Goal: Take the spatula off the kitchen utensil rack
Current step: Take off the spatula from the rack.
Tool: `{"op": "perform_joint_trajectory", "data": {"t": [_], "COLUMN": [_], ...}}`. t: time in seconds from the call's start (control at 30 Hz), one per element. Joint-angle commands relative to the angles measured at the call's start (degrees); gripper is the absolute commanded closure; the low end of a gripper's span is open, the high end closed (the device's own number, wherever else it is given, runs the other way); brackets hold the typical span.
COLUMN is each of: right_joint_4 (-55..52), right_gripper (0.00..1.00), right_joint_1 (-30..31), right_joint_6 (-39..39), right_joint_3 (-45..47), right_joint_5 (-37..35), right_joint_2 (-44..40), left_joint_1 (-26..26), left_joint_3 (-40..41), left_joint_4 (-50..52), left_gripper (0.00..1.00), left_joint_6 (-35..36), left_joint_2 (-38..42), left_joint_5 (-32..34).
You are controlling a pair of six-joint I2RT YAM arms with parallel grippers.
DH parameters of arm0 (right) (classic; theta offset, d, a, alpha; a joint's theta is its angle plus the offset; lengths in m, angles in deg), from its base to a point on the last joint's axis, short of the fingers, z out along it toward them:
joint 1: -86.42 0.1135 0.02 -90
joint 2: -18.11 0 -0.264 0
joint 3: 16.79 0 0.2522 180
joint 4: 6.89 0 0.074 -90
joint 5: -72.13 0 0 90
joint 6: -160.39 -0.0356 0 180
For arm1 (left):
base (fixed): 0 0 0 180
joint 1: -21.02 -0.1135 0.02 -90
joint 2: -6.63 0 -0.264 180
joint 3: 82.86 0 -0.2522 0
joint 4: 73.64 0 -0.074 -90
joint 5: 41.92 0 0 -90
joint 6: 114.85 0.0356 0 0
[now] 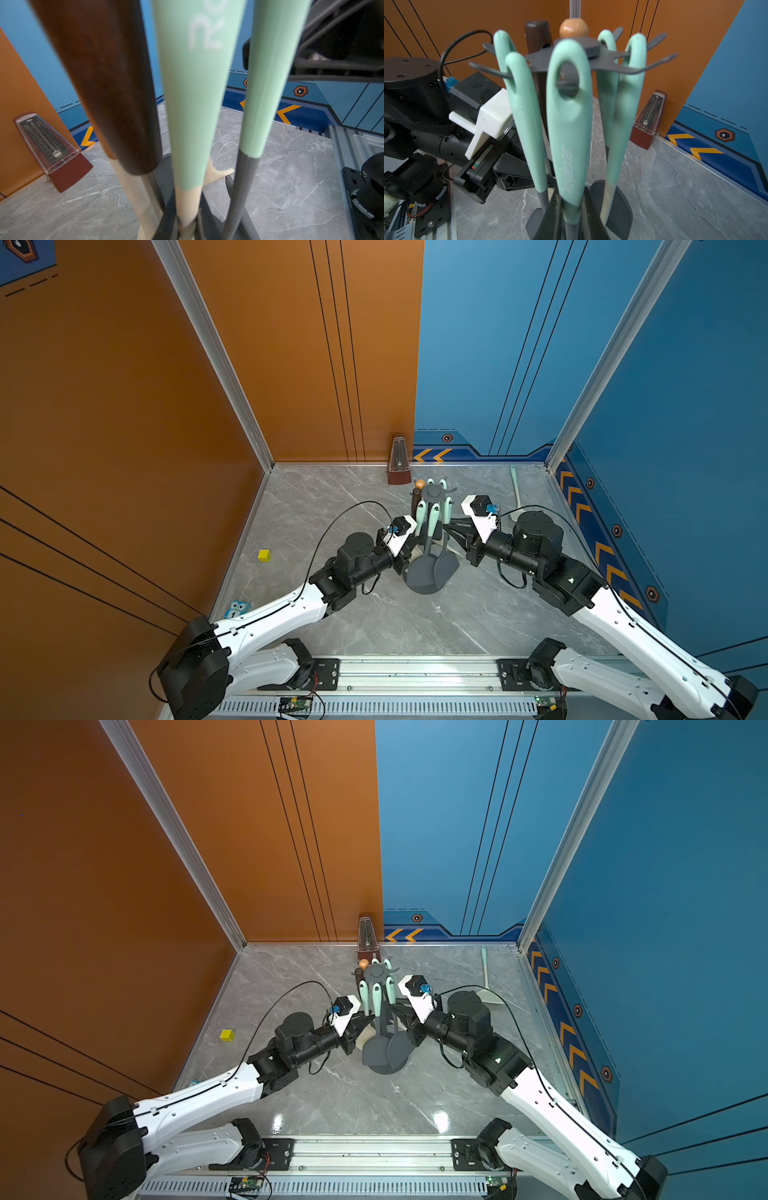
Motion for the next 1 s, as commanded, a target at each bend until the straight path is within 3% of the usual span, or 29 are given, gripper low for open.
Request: {"op": "perform_joint_trajectory", "data": {"t": [0.0, 0.97], "right_joint_4": [1.34, -2.27], "right_gripper": [1.00, 1.00], "right_joint_1": [0.38, 0.35], "right_joint_6": [0.73, 0.80], "right_joint_3": [0.23, 2.47], "right_joint_5": [-1.00, -4.94], "right_joint_2": [-1.97, -8.66], "left_joint_1": [-0.60, -0.60], "left_joint_3": [-0.29, -0.82], "left_joint_4": [-3.17, -3.17], "left_gripper": [0.89, 0.89], "left_joint_6": [-1.42, -1.39], "left_joint_2": [-0.09, -1.12], "left_joint_5": [0.04, 0.52]}}
